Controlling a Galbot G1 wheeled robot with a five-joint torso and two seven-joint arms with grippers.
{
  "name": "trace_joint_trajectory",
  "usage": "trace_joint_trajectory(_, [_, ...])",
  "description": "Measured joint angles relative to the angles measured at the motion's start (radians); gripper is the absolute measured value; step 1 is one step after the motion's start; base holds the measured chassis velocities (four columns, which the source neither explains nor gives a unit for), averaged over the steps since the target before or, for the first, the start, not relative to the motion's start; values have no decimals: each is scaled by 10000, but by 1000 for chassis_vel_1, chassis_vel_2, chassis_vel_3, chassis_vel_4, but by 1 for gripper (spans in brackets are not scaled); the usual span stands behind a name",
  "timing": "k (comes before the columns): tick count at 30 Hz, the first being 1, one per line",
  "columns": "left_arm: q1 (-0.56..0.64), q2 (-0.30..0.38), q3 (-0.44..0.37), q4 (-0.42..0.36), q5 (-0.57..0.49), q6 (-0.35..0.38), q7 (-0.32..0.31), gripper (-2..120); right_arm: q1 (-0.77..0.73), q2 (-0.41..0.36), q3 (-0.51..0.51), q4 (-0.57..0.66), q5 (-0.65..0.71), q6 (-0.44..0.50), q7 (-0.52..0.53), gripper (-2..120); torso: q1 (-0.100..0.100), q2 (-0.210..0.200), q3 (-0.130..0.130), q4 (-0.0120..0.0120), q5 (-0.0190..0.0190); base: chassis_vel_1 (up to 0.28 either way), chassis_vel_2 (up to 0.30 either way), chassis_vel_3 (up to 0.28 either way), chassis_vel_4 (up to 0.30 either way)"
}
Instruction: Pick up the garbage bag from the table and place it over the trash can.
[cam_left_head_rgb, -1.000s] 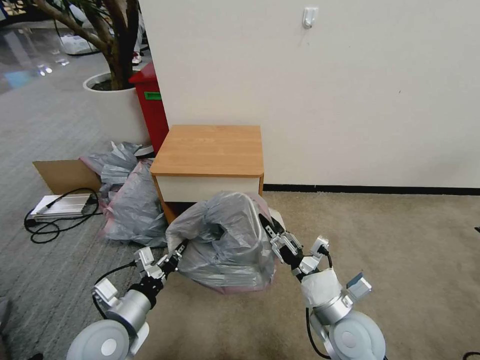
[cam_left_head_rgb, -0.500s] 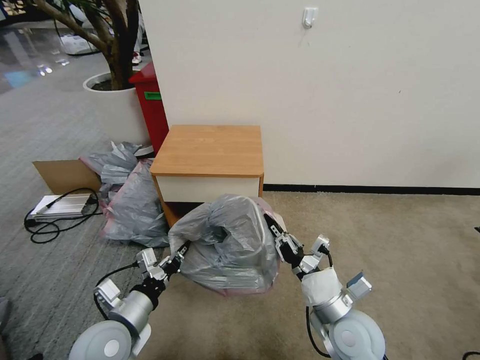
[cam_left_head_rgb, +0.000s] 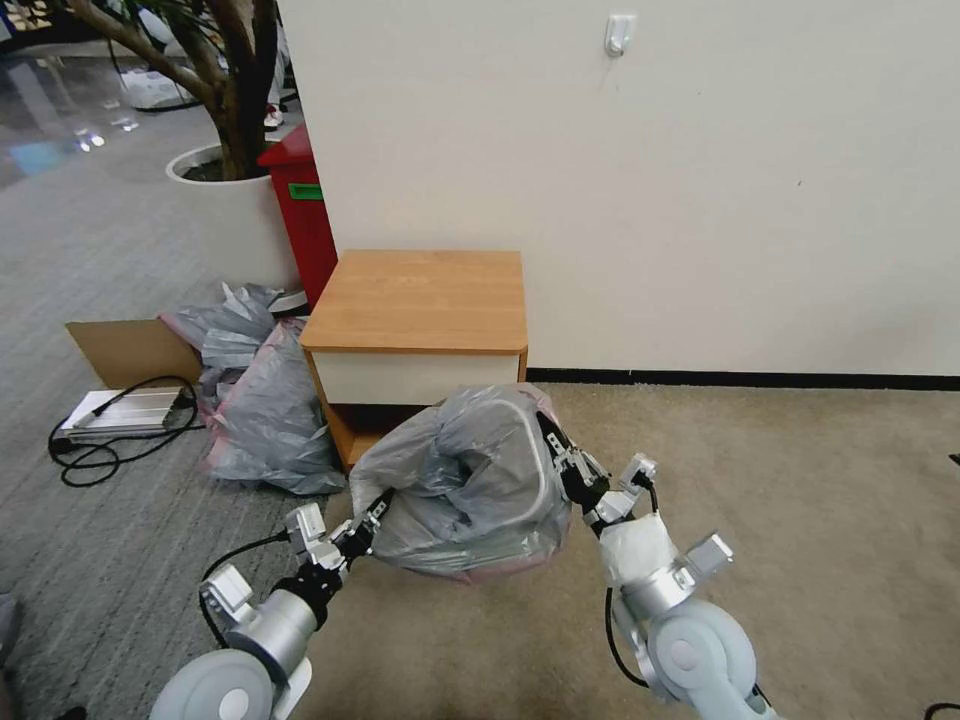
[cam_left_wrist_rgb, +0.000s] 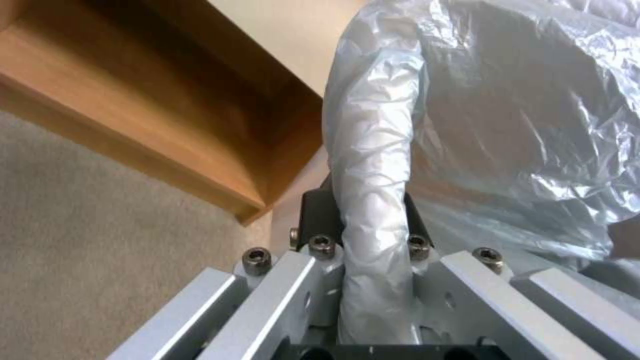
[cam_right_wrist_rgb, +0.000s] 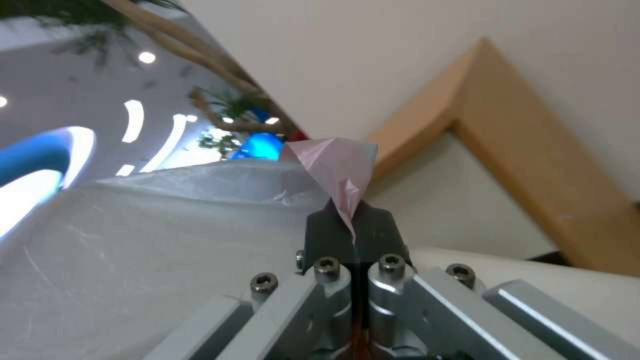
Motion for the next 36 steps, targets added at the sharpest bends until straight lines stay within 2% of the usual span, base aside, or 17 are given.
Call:
trace_joint_trajectory(1, [0, 0, 0, 0, 0, 0, 0, 3, 0, 0, 0, 0, 0, 0, 0, 0, 0, 0, 0, 0, 0, 0, 0, 0, 0])
trace_joint_trajectory(3, [15, -13, 26, -57, 5, 0, 0, 3, 164, -10, -20, -136, -558, -245, 930, 0, 0, 0, 0, 0, 0, 0, 0, 0, 0])
trace_joint_trajectory(5, [35, -30, 53, -84, 7, 0, 7, 3, 246, -19, -49, -226, -914, -397, 1425, 0, 0, 0, 0, 0, 0, 0, 0, 0, 0])
trace_joint_trajectory(10, [51, -102, 105, -100, 9, -6, 28, 3, 362, -14, -99, -364, -1523, -654, 2252, 0, 0, 0, 0, 0, 0, 0, 0, 0, 0])
trace_joint_trajectory(14, [52, -152, 160, -140, 17, -7, 30, 3, 506, 3, -173, -481, -2275, -784, 2814, 0, 0, 0, 0, 0, 0, 0, 0, 0, 0])
trace_joint_trajectory(20, [53, -182, 202, -149, 59, -16, 34, 4, 526, 7, -213, -424, -2913, -959, 3097, 0, 0, 0, 0, 0, 0, 0, 0, 0, 0])
trace_joint_trajectory(23, [15, -189, 154, -291, 173, -96, -208, 4, 123, -34, -160, -125, -3652, -977, 3004, 14, 0, 0, 0, 0, 1, 0, 0, 0, 0])
trace_joint_trajectory(24, [15, -189, 154, -291, 173, -96, -208, 4, 123, -34, -160, -125, -3652, -977, 3004, 14, 0, 0, 0, 0, 1, 0, 0, 0, 0])
trace_joint_trajectory(27, [-140, -201, -46, -438, 168, -93, -678, 4, -459, -75, 98, 381, -3951, -1001, 2564, 26, 0, 0, 0, 0, 1, 0, 0, 0, 0])
trace_joint_trajectory(28, [-140, -201, -46, -438, 168, -93, -678, 4, -459, -75, 98, 381, -3951, -1001, 2564, 26, 0, 0, 0, 0, 1, 0, 0, 0, 0])
trace_joint_trajectory(30, [-255, -199, -167, -453, 150, -71, -1059, 3, -869, -93, 351, 836, -3548, -1027, 2184, 38, 0, 0, -1, -1, 0, 0, 0, 0, 0])
trace_joint_trajectory(32, [-298, -196, -194, -434, 145, -56, -1229, 3, -997, -100, 437, 1012, -3298, -1040, 2072, 41, 0, 0, 0, -2, -2, 0, 0, 0, 0])
trace_joint_trajectory(35, [-364, -222, -197, -322, 184, 86, -1717, 3, -1342, -112, 753, 1528, -2633, -1041, 1738, 54, 0, 0, 0, 1, -1, 0, 0, 0, 0])
trace_joint_trajectory(36, [-364, -222, -197, -322, 184, 86, -1717, 3, -1342, -112, 753, 1528, -2633, -1041, 1738, 54, 0, 0, 0, 1, -1, 0, 0, 0, 0])
